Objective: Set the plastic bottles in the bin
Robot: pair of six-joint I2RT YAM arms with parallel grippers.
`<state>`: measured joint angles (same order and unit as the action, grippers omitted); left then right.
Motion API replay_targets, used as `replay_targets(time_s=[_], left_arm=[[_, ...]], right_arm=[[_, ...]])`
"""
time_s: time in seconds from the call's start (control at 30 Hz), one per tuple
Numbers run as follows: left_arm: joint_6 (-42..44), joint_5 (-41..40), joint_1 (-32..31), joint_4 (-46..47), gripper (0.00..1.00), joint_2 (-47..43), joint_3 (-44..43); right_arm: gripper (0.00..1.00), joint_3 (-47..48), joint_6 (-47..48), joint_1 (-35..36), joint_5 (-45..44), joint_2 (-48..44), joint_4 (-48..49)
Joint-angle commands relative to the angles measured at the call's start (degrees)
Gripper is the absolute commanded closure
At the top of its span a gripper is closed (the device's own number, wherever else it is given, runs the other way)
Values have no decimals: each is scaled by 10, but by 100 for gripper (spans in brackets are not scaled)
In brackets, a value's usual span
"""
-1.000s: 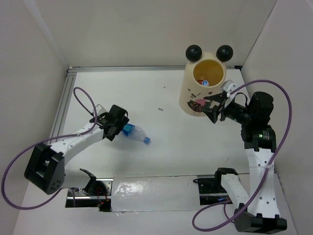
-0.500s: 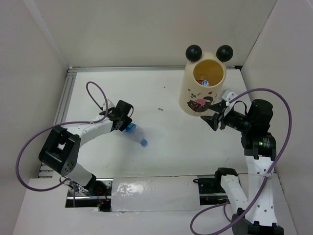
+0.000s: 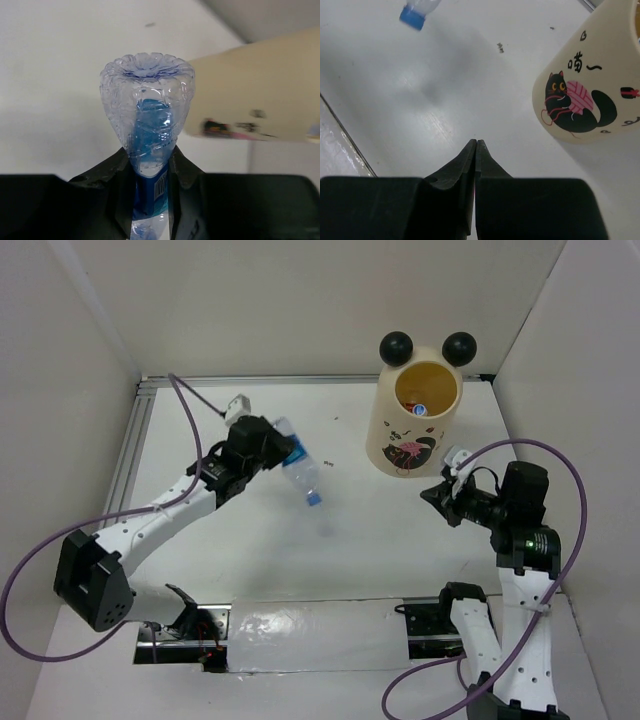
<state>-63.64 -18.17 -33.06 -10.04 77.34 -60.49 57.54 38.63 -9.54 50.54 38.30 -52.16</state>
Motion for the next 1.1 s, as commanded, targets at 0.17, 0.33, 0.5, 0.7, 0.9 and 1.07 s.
replay_targets(time_s=[0.17,0.33,0.5,0.7,0.9,1.07], left_arm=[[165,58,-85,199,88,91,-281],[250,23,-121,279,86,188,-397],[398,-5,-164,438,88,302,-483],[546,7,-190,514,89,408,-613],[687,36,-207,571,88,473,-655],[801,22,-218,625,77,505,-644]], right_arm=[[93,-14,102,-3,0,-9,-75],[94,-39,169,-3,0,-3,-91],[94,-53,169,-3,-7,-3,-84],[94,-59,169,-3,-7,-9,-79],[94,-69,164,-3,-7,-9,-73],[92,-74,158,-3,-7,-9,-66]])
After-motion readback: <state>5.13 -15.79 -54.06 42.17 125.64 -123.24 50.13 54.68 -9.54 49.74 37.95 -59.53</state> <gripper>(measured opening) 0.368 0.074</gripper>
